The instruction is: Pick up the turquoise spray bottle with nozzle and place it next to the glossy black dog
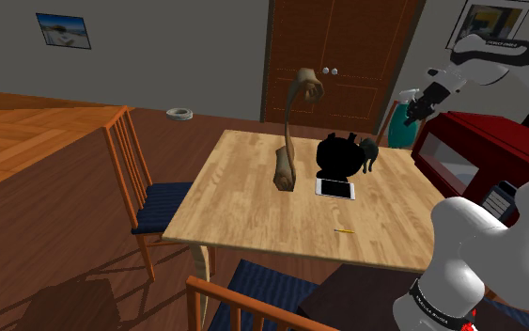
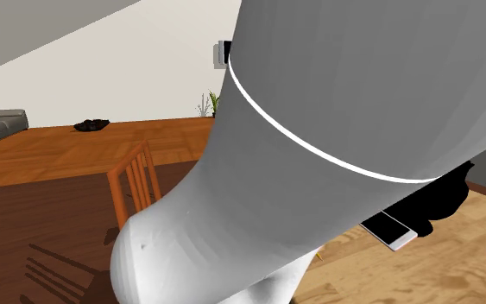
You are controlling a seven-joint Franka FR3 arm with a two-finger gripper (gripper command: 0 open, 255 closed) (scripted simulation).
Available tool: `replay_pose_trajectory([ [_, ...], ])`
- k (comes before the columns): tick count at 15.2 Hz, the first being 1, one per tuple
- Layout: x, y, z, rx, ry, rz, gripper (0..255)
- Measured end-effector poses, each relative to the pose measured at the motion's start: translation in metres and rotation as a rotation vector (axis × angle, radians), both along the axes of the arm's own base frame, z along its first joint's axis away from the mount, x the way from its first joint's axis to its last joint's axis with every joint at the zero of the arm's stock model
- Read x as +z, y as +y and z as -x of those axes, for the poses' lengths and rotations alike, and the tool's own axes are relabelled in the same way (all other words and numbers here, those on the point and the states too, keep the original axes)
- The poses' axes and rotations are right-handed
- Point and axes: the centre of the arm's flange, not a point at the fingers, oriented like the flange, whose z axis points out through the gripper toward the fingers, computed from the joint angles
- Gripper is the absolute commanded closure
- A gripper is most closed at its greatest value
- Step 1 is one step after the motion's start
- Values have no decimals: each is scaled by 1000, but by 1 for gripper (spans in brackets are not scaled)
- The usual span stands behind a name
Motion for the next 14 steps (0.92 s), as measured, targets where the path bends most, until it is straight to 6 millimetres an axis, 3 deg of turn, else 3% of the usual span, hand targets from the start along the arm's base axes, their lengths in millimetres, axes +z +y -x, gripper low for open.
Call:
replay_pose_trajectory([
  [14, -74, 0, 1, 0, 0, 0, 255],
])
